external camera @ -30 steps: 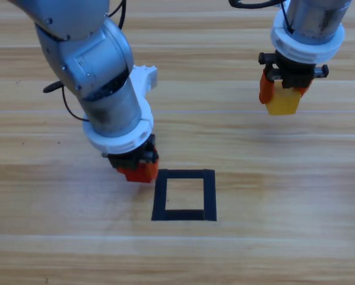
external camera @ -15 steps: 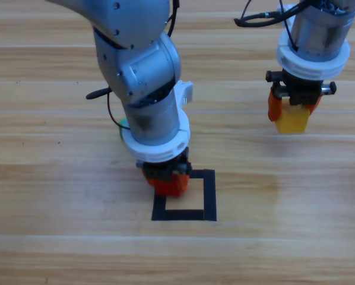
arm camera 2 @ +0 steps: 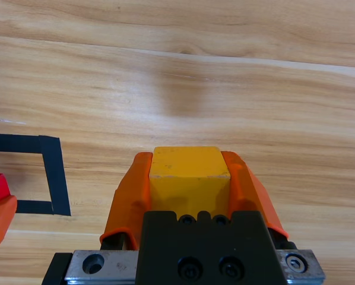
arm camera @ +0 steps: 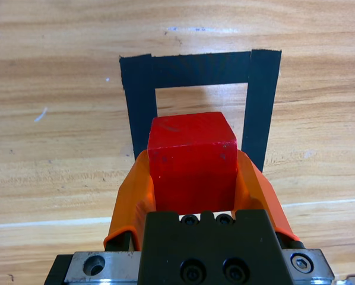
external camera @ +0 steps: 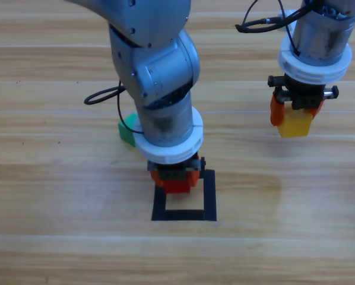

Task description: Stack the blocks in the rectangular block: red at the bottom, yellow in the middle, green on top

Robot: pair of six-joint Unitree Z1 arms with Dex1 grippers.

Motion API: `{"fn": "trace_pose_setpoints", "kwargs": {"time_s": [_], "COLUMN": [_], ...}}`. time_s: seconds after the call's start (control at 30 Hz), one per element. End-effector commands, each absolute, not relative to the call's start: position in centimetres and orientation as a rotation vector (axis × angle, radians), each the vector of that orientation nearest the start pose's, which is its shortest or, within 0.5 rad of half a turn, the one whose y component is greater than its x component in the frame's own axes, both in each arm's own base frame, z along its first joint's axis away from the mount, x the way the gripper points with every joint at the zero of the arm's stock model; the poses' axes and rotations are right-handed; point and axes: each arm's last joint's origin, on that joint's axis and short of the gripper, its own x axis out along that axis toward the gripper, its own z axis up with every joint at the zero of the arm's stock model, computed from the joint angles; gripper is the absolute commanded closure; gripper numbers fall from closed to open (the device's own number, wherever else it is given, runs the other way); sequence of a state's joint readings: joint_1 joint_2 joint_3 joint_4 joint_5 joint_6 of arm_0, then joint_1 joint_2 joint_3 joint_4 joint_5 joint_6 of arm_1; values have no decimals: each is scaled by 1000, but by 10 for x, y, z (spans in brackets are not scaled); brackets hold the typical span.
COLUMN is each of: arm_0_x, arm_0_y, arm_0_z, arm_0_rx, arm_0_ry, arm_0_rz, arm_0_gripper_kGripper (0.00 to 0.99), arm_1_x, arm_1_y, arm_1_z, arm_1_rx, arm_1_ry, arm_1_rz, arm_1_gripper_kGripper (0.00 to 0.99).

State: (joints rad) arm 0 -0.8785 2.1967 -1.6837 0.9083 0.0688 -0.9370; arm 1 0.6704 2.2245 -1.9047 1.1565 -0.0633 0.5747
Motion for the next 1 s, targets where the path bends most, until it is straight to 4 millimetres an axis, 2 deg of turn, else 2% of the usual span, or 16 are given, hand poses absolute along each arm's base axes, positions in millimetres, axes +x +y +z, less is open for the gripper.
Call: {"fn": "trace_pose_setpoints", "kwargs": {"time_s": [0.03, 0.63, 1.0], "arm_0_x": [276, 275, 277], "arm_0_y": [-348, -359, -362], "arm_0_z": [194, 172, 171], "arm_0_rx": [-68, -39, -46], "arm_0_ry": [1451, 1470, 1467], "arm_0_rz": [13, 31, 29], "arm_0_gripper_kGripper": [990, 990, 990], "arm_1_x": [334, 336, 336], "arm_1_y": [279, 281, 282], "arm_1_z": [272, 271, 271], "arm_1_rx": [-82, -89, -86], "arm_1_ry": [1419, 1412, 1408], "arm_1_rz": [128, 137, 139], "arm_1_gripper_kGripper": [990, 990, 990]}}
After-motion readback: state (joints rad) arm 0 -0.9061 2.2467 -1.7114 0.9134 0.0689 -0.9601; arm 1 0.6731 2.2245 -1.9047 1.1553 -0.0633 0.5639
